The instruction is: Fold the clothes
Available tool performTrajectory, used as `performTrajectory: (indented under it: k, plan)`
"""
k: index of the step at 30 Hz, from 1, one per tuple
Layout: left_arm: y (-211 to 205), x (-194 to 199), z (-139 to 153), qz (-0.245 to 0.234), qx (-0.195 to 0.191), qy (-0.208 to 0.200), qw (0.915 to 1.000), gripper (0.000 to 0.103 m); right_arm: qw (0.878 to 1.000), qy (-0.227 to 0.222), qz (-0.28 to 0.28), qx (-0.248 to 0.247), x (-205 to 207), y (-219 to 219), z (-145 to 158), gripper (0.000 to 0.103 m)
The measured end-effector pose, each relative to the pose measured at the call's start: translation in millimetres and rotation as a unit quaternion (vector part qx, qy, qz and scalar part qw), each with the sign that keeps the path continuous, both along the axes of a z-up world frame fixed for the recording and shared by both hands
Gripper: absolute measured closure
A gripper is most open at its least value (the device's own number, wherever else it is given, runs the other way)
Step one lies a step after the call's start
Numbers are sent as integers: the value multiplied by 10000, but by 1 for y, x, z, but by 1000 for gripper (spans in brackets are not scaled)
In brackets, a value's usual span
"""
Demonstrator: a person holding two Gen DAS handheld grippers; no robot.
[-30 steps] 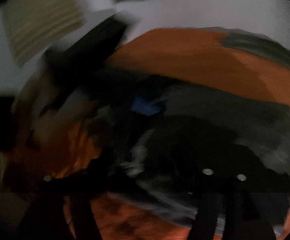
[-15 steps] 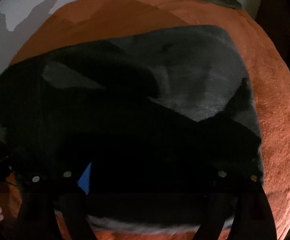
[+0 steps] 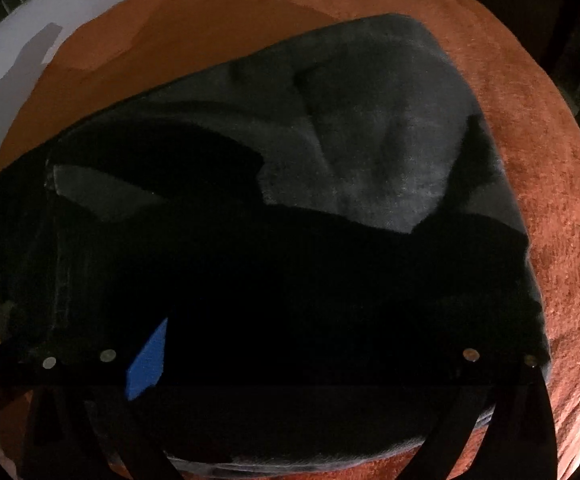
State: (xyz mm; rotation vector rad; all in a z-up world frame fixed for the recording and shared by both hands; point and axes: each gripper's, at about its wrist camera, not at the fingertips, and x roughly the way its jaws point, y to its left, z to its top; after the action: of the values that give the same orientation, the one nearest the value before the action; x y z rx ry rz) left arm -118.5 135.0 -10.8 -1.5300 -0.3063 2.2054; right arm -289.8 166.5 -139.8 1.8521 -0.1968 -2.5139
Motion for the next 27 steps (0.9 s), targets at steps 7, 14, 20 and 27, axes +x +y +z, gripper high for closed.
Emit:
performTrajectory:
  k: [7, 14, 20, 27]
  plan:
    - [11, 2, -5, -132, -386, 121, 9991, 43, 9988, 242, 405, -88, 14, -2, 27, 0]
    - [14, -4, -33, -99, -601, -71, 9981, 26, 9927, 339, 1154, -62, 36, -20, 23, 0]
    - [13, 3, -36, -148, -637, -41, 9979, 25, 9880, 841, 1296, 24, 47, -18, 38, 44]
    - [13, 22, -38, -294, -732, 81, 9968, 24, 9596, 1086, 2442, -874, 56, -56, 53, 65]
